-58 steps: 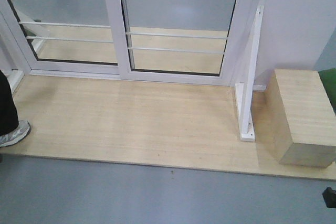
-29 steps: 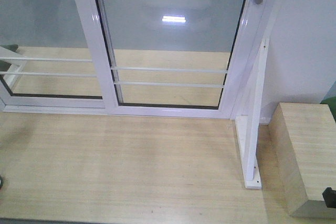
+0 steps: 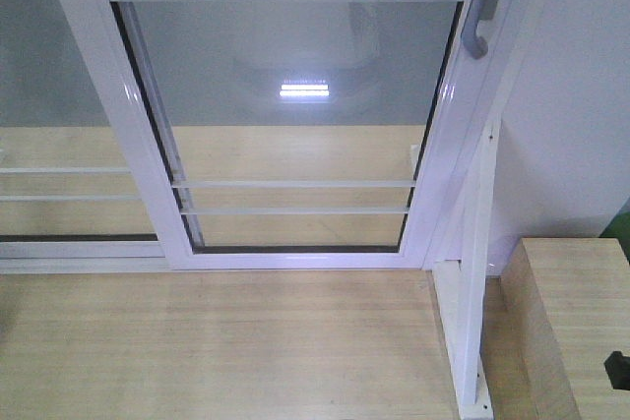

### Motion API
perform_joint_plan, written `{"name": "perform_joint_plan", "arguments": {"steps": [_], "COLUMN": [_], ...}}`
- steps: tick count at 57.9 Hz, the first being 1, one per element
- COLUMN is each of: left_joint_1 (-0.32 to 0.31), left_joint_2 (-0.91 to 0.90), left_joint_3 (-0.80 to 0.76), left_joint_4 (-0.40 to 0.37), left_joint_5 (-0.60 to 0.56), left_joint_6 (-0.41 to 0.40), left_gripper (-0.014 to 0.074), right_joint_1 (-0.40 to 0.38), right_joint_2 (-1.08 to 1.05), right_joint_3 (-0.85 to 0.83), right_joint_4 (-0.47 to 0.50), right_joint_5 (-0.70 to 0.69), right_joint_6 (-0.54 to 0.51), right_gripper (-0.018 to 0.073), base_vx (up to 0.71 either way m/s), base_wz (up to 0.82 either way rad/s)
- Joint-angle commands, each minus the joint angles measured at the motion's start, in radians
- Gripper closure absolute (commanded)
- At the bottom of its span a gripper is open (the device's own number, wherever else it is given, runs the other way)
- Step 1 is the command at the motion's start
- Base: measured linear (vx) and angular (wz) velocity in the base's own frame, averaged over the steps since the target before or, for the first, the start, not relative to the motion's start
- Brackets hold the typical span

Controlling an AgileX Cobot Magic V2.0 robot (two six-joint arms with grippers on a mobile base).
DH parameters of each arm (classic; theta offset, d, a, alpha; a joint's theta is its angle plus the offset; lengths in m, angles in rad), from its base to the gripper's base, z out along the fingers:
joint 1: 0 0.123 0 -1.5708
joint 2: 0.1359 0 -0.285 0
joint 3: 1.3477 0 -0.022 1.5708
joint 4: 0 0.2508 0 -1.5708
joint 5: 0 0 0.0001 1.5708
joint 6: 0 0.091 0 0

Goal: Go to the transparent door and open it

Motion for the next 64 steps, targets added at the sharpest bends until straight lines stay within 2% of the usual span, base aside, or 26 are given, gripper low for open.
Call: {"name": "perform_joint_plan", "arguments": {"steps": [1, 38, 64], "left_joint_1": [-0.004, -0.004, 0.008], "left_joint_2": [-0.012, -0.012, 0.020], "left_joint_3": [0.032, 0.032, 0.032], "left_joint_4": [-0.005, -0.005, -0.005], "left_joint_5": [-0.084, -0.084, -0.077], "left_joint_6": [-0.009, -0.009, -0.009], "left_gripper": [0.0602, 0.0602, 0.0602], "right_joint_1": [0.000, 0.000, 0.009], "right_joint_2": [-0.014, -0.014, 0.039], "right_joint_3": [0.014, 0.014, 0.014], "right_joint_4": [-0.005, -0.005, -0.005], "right_joint_5": [-0.079, -0.080, -0.078], "right_joint_6": [-0.007, -0.007, -0.009], "right_gripper": [0.0567, 0.0567, 0.0567], "base_vx": [0.33, 0.22, 0.01], "base_wz": [-0.09, -0.03, 0.01]}}
